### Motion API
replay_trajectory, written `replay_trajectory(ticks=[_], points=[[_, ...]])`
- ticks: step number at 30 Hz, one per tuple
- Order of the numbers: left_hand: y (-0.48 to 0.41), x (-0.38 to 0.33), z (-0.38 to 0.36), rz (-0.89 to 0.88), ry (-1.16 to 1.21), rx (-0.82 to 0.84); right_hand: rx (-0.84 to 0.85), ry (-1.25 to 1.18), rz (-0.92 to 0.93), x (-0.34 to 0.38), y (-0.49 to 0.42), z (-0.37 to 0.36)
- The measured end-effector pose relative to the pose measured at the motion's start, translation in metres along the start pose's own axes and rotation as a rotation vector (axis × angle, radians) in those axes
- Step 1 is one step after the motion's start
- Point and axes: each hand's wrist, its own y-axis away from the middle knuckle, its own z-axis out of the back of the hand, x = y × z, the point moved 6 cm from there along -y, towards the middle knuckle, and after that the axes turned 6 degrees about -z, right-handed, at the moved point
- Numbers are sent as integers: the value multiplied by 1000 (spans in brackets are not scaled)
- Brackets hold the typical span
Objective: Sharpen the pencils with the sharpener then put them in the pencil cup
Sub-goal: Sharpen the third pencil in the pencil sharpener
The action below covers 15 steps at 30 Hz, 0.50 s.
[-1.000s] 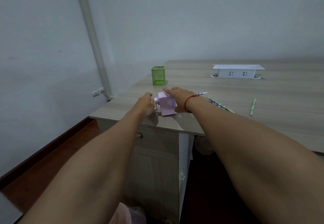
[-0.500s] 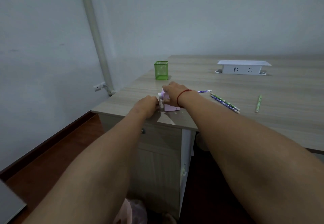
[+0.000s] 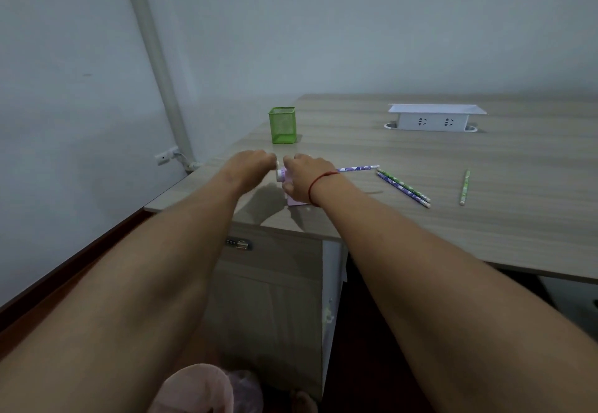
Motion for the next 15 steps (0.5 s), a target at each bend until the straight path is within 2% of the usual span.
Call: replay_trajectory(ticks=[4, 15], points=[[1, -2, 20, -45, -38, -89, 37, 26, -29, 2, -2, 1], [41, -25, 31, 25, -3, -164, 71, 34, -93, 8, 1, 5]])
